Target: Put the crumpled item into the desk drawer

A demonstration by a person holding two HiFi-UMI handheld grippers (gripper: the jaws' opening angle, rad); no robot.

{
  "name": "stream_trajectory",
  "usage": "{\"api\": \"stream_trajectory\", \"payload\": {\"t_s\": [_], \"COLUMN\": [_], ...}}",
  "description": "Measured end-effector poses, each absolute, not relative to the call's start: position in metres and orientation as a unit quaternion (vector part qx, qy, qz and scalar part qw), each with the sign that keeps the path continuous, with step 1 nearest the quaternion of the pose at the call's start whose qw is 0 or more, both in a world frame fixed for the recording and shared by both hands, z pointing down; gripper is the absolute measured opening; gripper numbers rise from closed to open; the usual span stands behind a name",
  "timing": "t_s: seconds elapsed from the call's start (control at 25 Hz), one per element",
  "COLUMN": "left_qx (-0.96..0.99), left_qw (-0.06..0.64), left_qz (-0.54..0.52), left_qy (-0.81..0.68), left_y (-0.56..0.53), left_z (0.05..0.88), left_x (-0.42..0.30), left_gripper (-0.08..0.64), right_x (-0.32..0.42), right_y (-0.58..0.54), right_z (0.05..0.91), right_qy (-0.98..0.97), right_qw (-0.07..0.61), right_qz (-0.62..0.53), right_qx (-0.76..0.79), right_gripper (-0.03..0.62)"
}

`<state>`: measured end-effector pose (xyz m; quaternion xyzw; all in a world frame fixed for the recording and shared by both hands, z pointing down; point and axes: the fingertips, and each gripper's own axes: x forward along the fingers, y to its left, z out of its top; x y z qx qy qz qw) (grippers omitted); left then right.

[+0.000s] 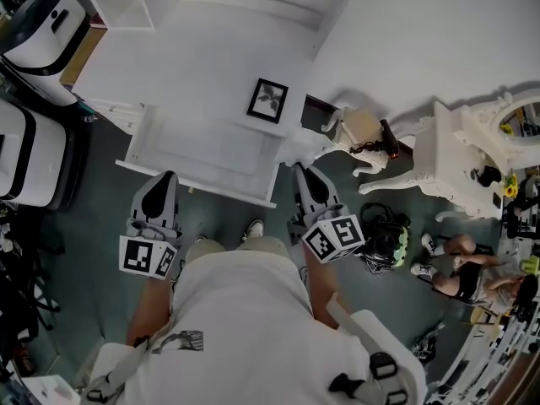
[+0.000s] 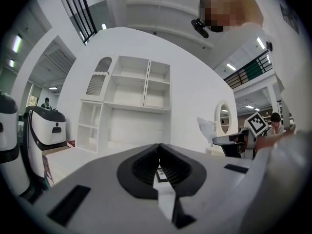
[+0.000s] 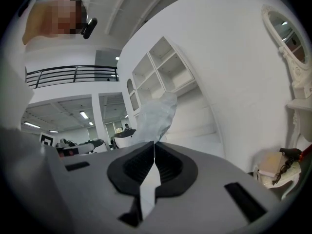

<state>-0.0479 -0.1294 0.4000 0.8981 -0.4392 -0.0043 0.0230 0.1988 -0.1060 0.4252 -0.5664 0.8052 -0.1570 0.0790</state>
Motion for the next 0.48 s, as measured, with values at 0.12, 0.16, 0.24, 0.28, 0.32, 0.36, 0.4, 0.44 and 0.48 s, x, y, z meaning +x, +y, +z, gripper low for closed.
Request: {"api": "stream_trajectory", "payload": {"t_s": [0.12,0.16,0.24,0.28,0.32,0.36,0.4,0.44,0.48], "left_qx": [0.899,0.899,0.900,0.901,0.901,0.901,0.901,0.901,0.901], "left_qw": [0.025,0.026,0.026,0.026,0.026,0.026,0.026,0.027,0.028], "left_qz": [-0.007,-0.008,-0.009,-0.010,-0.011,-0.011,-0.012,-0.012,-0.012], "left_qy": [-0.438,-0.437,-0.435,-0.434,-0.433,-0.433,-0.433,-0.433,-0.432], "left_y": [-0.133,-0.133,-0.135,-0.136,-0.137,-0.138,-0.138,-0.139,-0.139], "left_z": [0.402,0.402,0.401,0.401,0.400,0.400,0.399,0.399,0.399], "left_x": [-0.051,-0.052,-0.054,-0.055,-0.056,-0.058,-0.059,-0.060,-0.061], "left_gripper": [0.015,0.015,0.015,0.015,0.015,0.015,0.015,0.015,0.015], "right_x": [0.192,0.190,0.186,0.184,0.181,0.180,0.179,0.177,0.176], "right_y": [-0.109,-0.109,-0.111,-0.113,-0.115,-0.118,-0.120,-0.123,-0.126], "right_z": [0.427,0.428,0.431,0.434,0.438,0.442,0.446,0.449,0.453], "right_qy": [0.806,0.806,0.806,0.806,0.805,0.803,0.801,0.799,0.798], "right_qw": [0.082,0.082,0.078,0.076,0.075,0.075,0.077,0.078,0.079], "right_qz": [-0.155,-0.155,-0.158,-0.162,-0.167,-0.173,-0.180,-0.187,-0.194], "right_qx": [-0.565,-0.566,-0.565,-0.565,-0.565,-0.565,-0.565,-0.565,-0.565], "right_gripper": [0.014,0.014,0.014,0.014,0.014,0.014,0.014,0.014,0.014]}}
